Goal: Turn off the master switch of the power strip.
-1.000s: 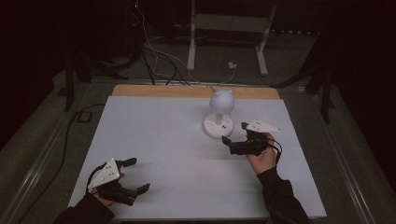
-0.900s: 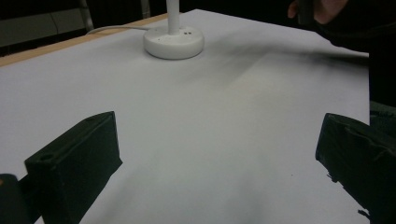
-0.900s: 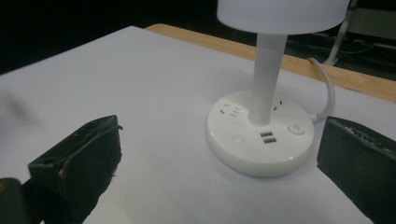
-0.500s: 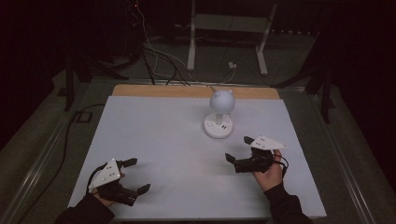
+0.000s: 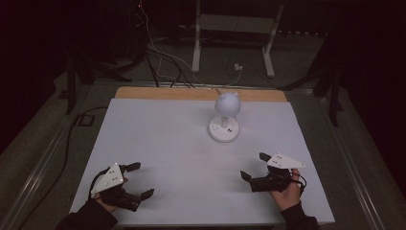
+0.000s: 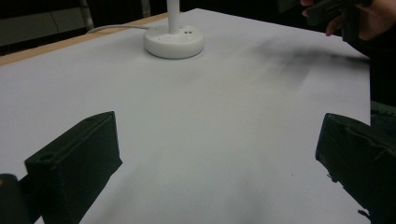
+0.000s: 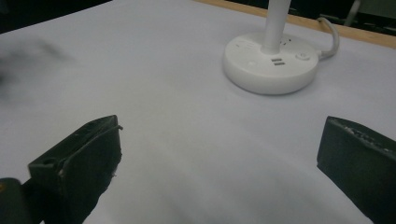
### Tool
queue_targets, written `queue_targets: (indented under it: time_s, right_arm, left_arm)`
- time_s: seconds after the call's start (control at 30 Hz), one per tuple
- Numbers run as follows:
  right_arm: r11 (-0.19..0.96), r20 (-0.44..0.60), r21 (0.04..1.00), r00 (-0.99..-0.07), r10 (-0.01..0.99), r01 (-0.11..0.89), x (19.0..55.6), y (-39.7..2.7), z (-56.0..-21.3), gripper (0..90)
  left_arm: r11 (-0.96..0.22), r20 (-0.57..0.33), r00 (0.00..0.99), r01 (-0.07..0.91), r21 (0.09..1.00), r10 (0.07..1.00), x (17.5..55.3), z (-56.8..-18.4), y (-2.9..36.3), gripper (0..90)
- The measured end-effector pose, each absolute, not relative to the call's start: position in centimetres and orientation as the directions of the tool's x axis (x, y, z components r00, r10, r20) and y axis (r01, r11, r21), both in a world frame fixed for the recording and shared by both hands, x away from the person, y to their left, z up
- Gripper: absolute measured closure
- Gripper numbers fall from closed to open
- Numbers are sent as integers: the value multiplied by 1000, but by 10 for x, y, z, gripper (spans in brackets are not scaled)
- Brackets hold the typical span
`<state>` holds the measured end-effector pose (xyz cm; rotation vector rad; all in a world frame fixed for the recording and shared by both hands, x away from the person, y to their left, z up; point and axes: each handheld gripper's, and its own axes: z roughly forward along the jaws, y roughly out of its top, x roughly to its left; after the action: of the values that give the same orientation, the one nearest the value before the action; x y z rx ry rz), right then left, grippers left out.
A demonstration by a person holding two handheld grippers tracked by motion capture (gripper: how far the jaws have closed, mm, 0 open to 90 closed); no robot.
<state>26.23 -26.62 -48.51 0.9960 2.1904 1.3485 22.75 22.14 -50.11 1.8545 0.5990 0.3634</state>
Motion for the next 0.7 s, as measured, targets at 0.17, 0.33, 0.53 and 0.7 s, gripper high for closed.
queue_targets:
  time_s: [0.17, 0.33, 0.53, 0.7]
  right_arm:
    - [321, 12, 873, -673, 740, 368, 253, -274, -492, 0]
    - [348, 4, 847, -659, 752, 402, 248, -283, -499, 0]
    - [351, 11, 832, -647, 763, 429, 243, -293, -506, 0]
    - [345, 24, 832, -650, 760, 434, 245, -298, -509, 0]
  left_arm:
    - [-270, -39, 825, 229, 935, 563, 227, -501, 221, 4]
    - [-273, -36, 827, 226, 935, 561, 227, -501, 221, 4]
    - [-275, -36, 828, 226, 935, 560, 227, -501, 221, 4]
    - [-278, -35, 828, 227, 933, 559, 228, -502, 220, 4]
